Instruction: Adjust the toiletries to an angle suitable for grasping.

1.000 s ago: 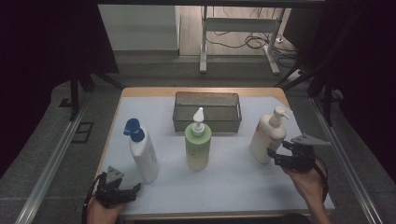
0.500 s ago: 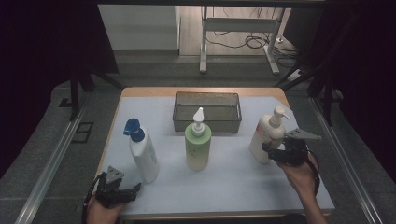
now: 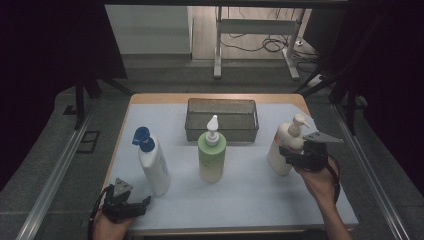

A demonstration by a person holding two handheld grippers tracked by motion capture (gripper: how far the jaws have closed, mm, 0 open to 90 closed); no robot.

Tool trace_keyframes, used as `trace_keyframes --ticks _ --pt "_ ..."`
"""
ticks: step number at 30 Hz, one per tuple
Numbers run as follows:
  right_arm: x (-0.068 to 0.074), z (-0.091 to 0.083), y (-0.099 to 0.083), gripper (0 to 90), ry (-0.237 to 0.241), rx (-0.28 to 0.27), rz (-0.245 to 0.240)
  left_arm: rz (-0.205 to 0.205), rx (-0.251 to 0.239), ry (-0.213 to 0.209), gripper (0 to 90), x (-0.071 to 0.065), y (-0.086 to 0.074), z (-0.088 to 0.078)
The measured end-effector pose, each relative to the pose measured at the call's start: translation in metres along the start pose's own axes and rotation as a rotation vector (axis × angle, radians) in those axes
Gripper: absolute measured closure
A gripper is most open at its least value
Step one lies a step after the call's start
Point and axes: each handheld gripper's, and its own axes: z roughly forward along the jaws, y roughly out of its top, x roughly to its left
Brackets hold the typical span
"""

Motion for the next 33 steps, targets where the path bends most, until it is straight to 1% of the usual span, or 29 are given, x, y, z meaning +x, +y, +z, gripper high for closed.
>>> trace_keyframes --ticks 7,8,9,10,19,24,27,28,30,33 --pt "0.001 0.003 0.008 29.2 -0.009 0.006 -0.005 0.000 0.000 0.000 12.0 0.000 0.000 0.000" --pt "0.002 0.004 0.010 32.4 -0.008 0.011 -0.006 0.000 0.000 0.000 12.0 0.000 0.000 0.000" --pt "0.002 0.004 0.010 32.4 -0.008 0.011 -0.006 0.000 0.000 0.000 12.0 0.000 0.000 0.000" --pt "0.002 0.004 0.011 34.6 -0.012 0.015 -0.010 0.000 0.000 0.000 12.0 0.000 0.000 0.000" --pt "0.003 0.003 0.013 36.0 -0.012 0.034 -0.016 0.000 0.000 0.000 12.0 0.000 0.000 0.000" --pt "0.006 0.001 0.014 36.4 -0.010 0.039 -0.030 0.000 0.000 0.000 12.0 0.000 0.000 0.000" --pt "0.007 -0.001 0.017 36.6 0.006 0.054 -0.040 0.000 0.000 0.000 12.0 0.000 0.000 0.000" --pt "0.007 -0.003 0.019 36.6 0.018 0.058 -0.039 0.000 0.000 -0.001 12.0 0.000 0.000 0.000" --pt "0.008 -0.005 0.021 36.7 0.026 0.055 -0.033 0.000 0.000 0.000 12.0 0.000 0.000 0.000" --pt "0.009 -0.008 0.024 36.7 0.030 0.052 -0.039 0.000 0.000 -0.001 12.0 0.000 0.000 0.000"
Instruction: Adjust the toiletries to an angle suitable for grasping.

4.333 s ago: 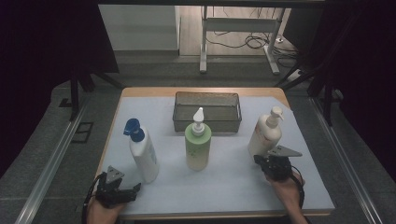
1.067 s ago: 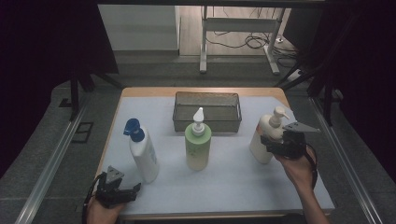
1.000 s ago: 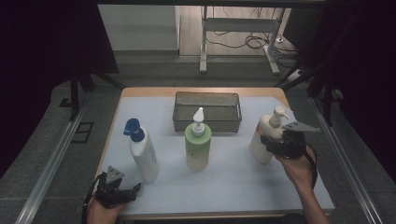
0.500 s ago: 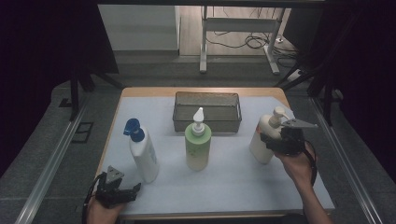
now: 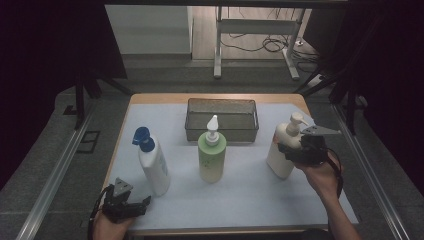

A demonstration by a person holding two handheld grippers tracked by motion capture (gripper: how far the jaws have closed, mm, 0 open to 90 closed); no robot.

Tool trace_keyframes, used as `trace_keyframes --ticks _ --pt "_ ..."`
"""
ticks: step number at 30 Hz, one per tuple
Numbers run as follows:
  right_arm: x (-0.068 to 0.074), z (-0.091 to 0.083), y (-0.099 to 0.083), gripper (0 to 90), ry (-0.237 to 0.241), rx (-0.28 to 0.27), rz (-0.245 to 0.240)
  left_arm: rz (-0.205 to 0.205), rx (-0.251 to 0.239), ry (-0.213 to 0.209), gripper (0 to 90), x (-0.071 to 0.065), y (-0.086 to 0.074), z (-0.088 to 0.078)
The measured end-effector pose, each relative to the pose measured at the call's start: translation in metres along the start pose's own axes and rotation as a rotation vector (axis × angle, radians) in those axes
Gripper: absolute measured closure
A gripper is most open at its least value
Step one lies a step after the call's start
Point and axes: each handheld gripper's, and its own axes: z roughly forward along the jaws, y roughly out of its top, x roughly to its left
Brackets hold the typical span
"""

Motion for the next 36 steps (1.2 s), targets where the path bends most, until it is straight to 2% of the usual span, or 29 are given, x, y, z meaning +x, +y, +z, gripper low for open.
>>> trace_keyframes --ticks 13,19,36 --pt "0.014 -0.015 0.029 36.8 0.067 -0.027 -0.025 -0.001 -0.001 0.000 12.0 0.000 0.000 0.000" --pt "0.018 -0.018 0.043 36.8 0.095 -0.043 -0.017 -0.003 -0.003 0.000 12.0 0.000 0.000 0.000" --pt "0.033 -0.007 0.076 36.8 0.119 -0.059 -0.032 -0.001 -0.001 -0.001 12.0 0.000 0.000 0.000"
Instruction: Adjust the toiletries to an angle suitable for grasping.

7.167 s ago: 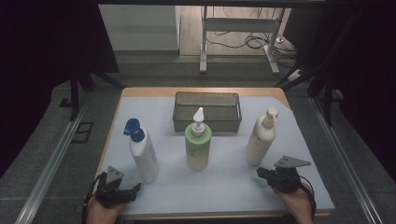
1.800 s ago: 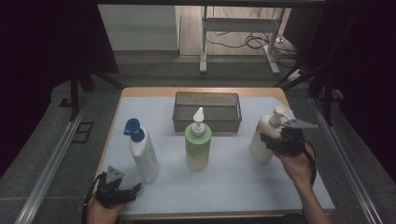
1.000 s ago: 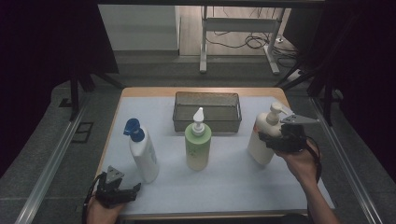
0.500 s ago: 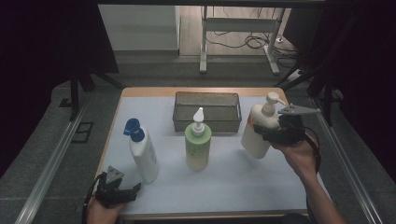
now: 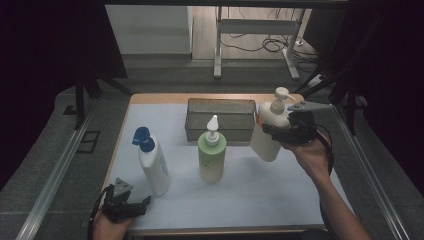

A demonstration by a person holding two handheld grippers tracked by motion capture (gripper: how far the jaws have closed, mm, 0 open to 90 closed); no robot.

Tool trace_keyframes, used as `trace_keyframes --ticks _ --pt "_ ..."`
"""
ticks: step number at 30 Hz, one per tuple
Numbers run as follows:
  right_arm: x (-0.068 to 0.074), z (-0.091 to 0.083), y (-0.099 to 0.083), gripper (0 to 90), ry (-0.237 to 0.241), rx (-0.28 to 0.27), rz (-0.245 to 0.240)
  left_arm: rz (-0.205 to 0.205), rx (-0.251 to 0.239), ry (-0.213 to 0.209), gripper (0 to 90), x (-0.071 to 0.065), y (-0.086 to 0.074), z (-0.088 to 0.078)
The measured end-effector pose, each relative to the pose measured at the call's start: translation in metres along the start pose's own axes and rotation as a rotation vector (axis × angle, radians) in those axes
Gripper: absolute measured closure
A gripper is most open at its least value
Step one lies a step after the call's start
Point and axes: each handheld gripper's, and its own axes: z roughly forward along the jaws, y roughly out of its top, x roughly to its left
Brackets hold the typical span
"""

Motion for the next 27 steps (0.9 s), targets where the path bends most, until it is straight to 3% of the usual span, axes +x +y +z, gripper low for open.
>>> trace_keyframes --ticks 7,27 --pt "0.007 0.009 0.016 36.9 0.017 -0.007 -0.001 -0.002 -0.002 0.001 12.0 0.000 0.000 0.000" --pt "0.016 0.041 0.044 36.9 0.006 -0.031 -0.003 -0.002 -0.003 0.000 12.0 0.000 0.000 0.000"
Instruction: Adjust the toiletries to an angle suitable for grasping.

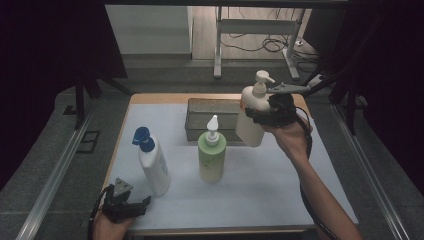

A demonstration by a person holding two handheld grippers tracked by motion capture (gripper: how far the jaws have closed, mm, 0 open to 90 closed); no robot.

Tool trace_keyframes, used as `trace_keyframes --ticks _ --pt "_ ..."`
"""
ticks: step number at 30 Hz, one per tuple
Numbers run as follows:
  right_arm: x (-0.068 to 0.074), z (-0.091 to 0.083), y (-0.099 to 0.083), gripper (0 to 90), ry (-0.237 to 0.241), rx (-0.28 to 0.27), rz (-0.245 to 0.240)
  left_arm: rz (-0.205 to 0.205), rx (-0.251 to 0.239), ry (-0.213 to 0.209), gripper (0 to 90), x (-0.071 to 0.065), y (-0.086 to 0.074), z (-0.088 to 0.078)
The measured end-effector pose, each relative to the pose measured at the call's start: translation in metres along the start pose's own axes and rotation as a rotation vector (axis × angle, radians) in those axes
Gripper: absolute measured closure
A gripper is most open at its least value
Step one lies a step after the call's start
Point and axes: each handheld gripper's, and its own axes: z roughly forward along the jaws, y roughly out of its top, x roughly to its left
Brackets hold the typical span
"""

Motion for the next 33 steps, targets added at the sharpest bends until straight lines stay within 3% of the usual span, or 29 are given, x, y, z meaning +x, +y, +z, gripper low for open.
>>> trace_keyframes --ticks 33 --pt "0.007 0.059 0.032 37.0 -0.059 -0.030 0.023 0.003 0.003 -0.001 12.0 0.000 0.000 0.000"
